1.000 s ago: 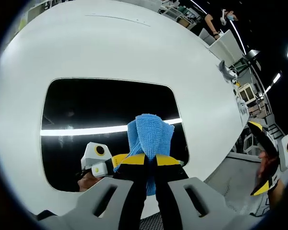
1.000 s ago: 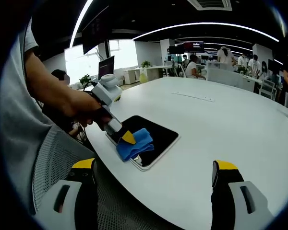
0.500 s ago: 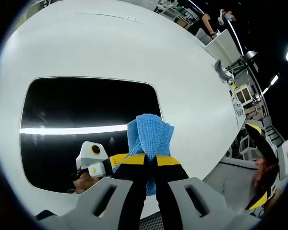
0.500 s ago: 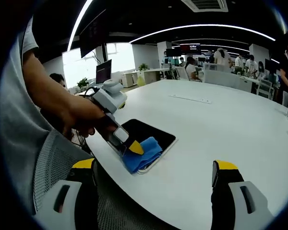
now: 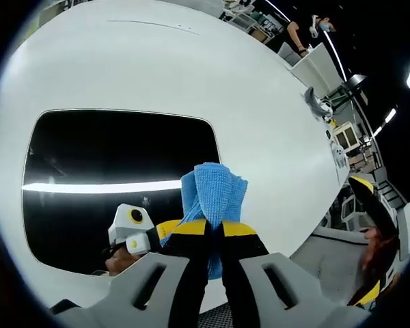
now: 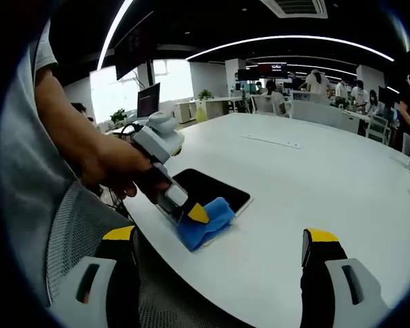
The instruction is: Wipe the mirror surface with the cleaning cloth until all visible marks leave the cleaned area.
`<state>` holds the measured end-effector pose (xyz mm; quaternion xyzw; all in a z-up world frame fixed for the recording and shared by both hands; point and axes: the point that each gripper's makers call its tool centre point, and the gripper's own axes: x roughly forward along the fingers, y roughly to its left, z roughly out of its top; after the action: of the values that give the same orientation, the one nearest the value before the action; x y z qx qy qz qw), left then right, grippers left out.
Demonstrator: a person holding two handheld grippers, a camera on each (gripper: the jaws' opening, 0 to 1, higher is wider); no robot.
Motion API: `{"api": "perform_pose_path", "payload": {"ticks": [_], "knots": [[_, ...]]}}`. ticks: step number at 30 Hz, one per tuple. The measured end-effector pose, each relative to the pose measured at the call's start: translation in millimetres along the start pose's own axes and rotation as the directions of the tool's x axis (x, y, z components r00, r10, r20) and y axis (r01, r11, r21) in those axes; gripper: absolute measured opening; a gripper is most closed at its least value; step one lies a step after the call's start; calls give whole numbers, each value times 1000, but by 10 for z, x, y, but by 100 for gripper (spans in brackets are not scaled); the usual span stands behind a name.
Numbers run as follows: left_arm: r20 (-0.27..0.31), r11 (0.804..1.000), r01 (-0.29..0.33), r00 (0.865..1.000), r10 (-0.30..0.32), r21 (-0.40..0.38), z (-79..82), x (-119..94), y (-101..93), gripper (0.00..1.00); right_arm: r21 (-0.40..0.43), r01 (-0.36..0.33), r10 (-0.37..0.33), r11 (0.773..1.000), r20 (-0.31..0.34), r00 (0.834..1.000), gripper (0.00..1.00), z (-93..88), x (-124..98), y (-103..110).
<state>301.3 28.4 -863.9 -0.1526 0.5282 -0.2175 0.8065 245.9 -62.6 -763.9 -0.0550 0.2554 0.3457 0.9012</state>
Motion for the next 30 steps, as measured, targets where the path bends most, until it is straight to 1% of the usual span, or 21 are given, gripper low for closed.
{"api": "perform_pose_path", "payload": {"ticks": [8,15,17,20,21,24,25,26,27,29,30], "knots": [[-3,1000,-6,1000,6,3,-4,-1,6,4,9,-5,5,1000,-5,1000,98,-12,3,6],[5,1000,-10,1000,10,29,-4,-2,5,4,11,-8,8,1000,-11,1000,98,-22,8,15],[6,999,-11,1000,11,45,-4,-3,2,4,11,-3,3,1000,-9,1000,98,-20,8,4],[16,995,-17,1000,16,98,-1,-2,-5,4,13,6,-5,1000,-3,1000,98,-6,1,-10],[17,994,-20,1000,18,104,-11,-6,-12,4,12,9,-9,1000,0,1000,98,0,-1,-17],[18,996,-31,999,30,84,-2,5,-3,4,16,7,-7,1000,1,1000,98,-3,0,-20],[8,994,-33,999,32,106,2,7,-7,4,12,8,-8,1000,2,1000,98,-1,0,-19],[-2,988,-31,999,32,151,5,4,-4,4,12,7,-7,1000,2,1000,98,0,0,-16],[-7,976,-29,999,31,214,16,9,-5,4,13,9,-9,1000,4,1000,98,3,-2,-19],[-8,954,-16,1000,19,299,28,21,-13,4,19,14,-14,1000,9,1000,98,14,-7,-37],[-17,954,-11,1000,17,300,22,18,-17,4,23,14,-14,1000,11,1000,98,18,-8,-40]]}}
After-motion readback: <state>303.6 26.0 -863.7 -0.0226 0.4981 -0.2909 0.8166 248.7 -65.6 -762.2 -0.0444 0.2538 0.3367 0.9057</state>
